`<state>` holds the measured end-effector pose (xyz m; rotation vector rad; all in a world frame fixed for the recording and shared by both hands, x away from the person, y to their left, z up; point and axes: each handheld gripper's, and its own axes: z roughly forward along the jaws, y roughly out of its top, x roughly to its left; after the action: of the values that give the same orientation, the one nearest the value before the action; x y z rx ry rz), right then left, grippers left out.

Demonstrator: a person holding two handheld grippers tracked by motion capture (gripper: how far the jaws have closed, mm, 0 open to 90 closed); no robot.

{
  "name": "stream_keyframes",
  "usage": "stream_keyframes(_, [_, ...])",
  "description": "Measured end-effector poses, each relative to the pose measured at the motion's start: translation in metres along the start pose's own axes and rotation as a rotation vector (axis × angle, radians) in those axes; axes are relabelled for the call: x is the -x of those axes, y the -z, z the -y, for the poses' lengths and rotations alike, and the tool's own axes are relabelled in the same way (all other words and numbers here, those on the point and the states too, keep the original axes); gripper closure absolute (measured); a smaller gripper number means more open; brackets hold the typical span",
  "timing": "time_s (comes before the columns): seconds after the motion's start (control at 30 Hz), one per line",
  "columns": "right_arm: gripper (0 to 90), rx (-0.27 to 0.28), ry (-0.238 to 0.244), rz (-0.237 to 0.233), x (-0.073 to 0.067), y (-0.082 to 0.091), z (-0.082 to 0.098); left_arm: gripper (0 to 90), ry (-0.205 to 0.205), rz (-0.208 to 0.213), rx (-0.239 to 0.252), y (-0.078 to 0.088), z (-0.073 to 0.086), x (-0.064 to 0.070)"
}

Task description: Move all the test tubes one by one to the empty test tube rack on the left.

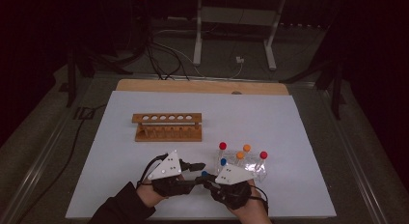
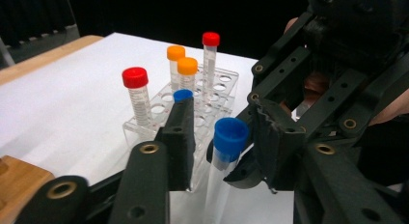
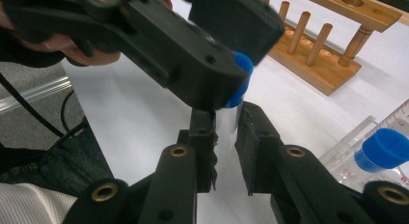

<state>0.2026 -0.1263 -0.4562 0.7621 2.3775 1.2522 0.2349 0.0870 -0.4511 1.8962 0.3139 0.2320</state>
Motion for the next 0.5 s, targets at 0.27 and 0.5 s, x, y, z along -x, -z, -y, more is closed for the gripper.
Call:
stream_keyframes(0.27, [76.7, 0.002, -0.005, 0.005, 0.0012, 0.0002, -0.0002, 75.5, 0.003, 0.01, -0.01, -0.0022, 0.0, -0.0021])
stream_keyframes(0.5, [76.5, 0.008, -0.012, 0.003, 0.0023, 0.0003, 0.0001, 77.6, -0.003, 0.005, -0.014, -0.0013, -0.0014, -0.0032])
